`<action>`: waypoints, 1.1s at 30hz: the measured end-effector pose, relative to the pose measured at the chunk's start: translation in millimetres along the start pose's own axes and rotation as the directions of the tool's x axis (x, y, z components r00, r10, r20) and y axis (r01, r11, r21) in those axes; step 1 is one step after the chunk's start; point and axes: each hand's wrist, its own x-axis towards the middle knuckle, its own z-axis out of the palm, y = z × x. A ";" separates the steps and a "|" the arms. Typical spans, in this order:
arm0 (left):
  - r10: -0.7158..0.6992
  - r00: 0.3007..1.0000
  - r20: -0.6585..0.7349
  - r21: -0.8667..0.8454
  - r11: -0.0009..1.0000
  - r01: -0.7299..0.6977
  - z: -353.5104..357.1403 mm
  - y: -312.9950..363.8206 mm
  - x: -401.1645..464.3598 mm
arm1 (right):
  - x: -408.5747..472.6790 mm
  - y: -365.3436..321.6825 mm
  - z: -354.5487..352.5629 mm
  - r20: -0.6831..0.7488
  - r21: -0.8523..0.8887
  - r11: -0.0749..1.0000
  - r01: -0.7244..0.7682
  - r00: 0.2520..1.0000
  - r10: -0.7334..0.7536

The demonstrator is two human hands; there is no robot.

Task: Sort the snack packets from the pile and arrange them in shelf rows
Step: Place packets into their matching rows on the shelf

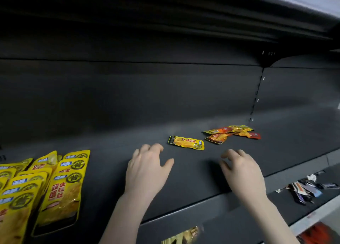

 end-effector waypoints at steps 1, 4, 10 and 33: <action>-0.022 1.000 0.008 0.021 1.000 0.022 6.2 6.6 5.6 | 11.1 9.9 5.3 0.005 0.011 1.000 0.015 1.000 -0.015; -0.129 0.992 0.016 0.079 0.989 0.127 27.7 25.7 23.0 | 44.0 40.2 20.7 0.009 0.046 0.995 0.086 0.996 -0.087; -0.323 0.940 0.107 0.221 0.930 0.294 82.8 69.8 58.2 | 96.3 108.7 37.4 0.142 0.125 0.985 0.117 0.981 -0.134; -0.645 0.760 0.076 -0.104 0.753 0.650 155.1 79.0 145.8 | 129.9 139.8 53.5 0.464 -0.029 1.000 0.004 0.886 0.010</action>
